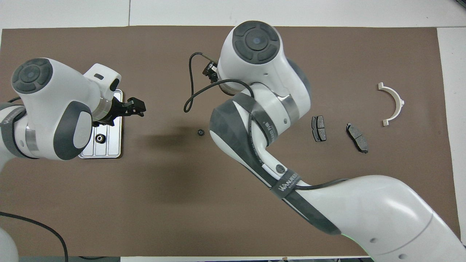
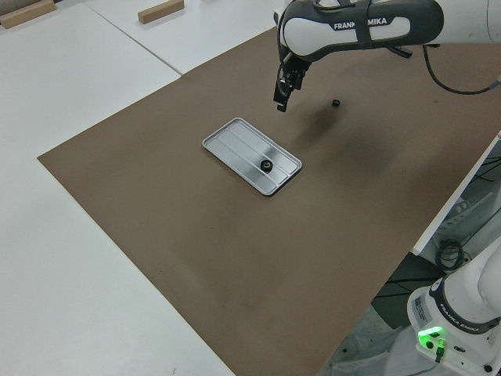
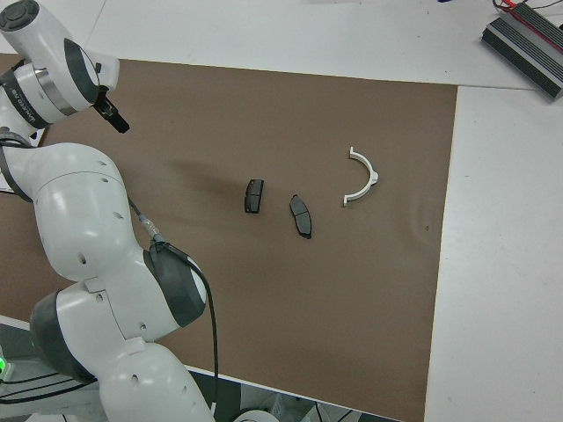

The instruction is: Pick bearing gear from pile to tray

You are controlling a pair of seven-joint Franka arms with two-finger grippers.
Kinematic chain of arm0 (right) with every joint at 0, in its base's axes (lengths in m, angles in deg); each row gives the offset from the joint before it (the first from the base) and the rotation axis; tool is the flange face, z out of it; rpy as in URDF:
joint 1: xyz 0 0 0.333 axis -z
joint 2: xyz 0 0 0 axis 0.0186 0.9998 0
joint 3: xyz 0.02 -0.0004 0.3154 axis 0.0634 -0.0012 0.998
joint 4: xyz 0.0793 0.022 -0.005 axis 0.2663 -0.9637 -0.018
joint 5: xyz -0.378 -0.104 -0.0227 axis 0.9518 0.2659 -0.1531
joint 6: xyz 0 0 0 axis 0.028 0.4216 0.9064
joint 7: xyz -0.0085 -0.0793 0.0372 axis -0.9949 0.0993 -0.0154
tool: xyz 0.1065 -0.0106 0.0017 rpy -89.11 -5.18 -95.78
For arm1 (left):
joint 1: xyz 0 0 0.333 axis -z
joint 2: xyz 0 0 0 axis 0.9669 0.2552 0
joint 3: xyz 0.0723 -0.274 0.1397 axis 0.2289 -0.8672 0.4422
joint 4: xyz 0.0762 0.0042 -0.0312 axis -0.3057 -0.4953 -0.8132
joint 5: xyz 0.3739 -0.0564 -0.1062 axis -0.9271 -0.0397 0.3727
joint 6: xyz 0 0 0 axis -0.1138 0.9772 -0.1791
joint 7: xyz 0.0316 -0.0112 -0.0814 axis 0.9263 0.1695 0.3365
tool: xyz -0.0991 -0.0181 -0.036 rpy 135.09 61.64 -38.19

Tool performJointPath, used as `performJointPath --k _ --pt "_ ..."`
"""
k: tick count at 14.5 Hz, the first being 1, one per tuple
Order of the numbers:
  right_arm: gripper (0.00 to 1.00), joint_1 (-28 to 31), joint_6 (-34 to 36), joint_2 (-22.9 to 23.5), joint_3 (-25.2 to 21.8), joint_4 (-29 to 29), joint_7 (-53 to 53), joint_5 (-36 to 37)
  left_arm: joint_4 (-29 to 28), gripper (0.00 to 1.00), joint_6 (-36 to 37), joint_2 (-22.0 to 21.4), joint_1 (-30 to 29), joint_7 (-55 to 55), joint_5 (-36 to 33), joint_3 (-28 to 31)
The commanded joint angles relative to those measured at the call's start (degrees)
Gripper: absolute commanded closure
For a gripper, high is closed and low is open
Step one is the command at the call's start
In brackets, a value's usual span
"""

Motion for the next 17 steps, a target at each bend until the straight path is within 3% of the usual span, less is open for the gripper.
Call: performJointPath --k 1,6,9,10,17 --pt "0.0 6.0 4.6 -7.5 0.4 -3.3 17.2 -3.0 0.7 0.0 -2.0 1.0 6.2 10.8 0.0 0.8" --pt "0.0 15.6 11.3 -15.9 0.1 -6.7 46.3 -5.0 5.4 0.0 -6.5 11.3 16.1 24.4 -1.2 0.9" --pt "0.0 19.2 11.7 -21.4 -1.8 -12.2 57.4 -5.2 5.2 0.02 -9.0 13.1 17.4 24.9 -2.5 0.9" --pt "0.0 19.8 11.7 -22.9 -2.6 -13.7 60.0 -5.8 4.8 0.09 -10.5 13.6 17.3 24.5 -4.3 0.8" --pt "0.0 21.9 12.3 -29.5 -9.4 -21.2 70.6 -5.8 2.9 0.25 -12.9 13.7 17.9 23.8 -5.8 0.5"
